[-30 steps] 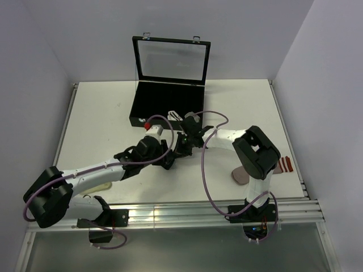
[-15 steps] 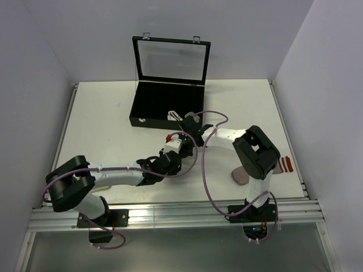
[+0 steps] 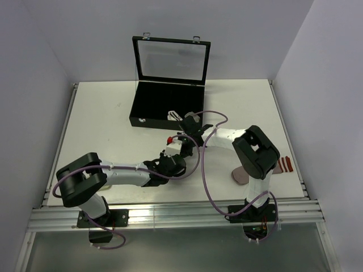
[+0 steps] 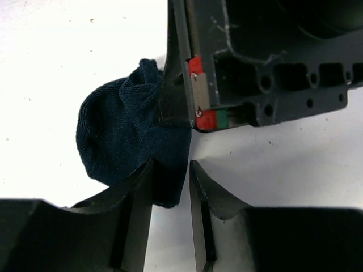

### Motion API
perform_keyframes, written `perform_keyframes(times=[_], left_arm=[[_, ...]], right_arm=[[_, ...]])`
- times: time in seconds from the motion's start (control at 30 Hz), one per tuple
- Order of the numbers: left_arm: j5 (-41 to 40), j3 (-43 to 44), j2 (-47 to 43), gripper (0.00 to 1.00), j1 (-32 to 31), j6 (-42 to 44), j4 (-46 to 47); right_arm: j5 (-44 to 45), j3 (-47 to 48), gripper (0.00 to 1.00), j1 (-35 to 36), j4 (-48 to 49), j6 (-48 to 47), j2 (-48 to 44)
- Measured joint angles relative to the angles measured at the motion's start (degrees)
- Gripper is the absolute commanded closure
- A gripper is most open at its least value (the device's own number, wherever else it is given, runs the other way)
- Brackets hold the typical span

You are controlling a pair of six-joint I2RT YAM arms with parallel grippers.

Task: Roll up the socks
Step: Roll the sock at the center of the board.

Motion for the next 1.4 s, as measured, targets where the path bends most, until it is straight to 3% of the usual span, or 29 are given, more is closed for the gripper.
perform_keyframes(times=[0.07, 0.3, 0.5, 0.6, 1.0, 1.4], left_arm=[[-0.6, 0.1, 0.3, 0.73, 0.0, -0.5, -0.1], [-0.5, 0.0, 0.5, 0.99, 0.7, -2.8, 0.2], [6.3, -2.8, -2.9, 0.99, 4.8, -3.7, 2.5], [12.3, -5.0, -5.7, 0.99, 8.7, -4.7, 3.7], [43.2, -11.0, -11.0, 0.99, 29.3, -10.7, 8.3], [59.3, -13.9, -6.0, 0.99, 37.8, -17.7, 16.5]], right_arm=[[-0.3, 0.0, 0.99, 0.0, 0.4, -0.2, 0.2], [-2.3, -2.8, 0.67, -0.2, 6.6, -0.6, -0.4], [-4.5, -9.5, 0.41, -0.7, 13.7, 0.8, -5.3], [-5.3, -12.9, 0.36, -1.0, 17.5, 2.1, -8.9], [-5.1, -16.7, 0.34, -1.6, 27.7, 3.7, -12.5], [-4.9, -16.0, 0.38, -0.7, 30.4, 3.7, -5.9]])
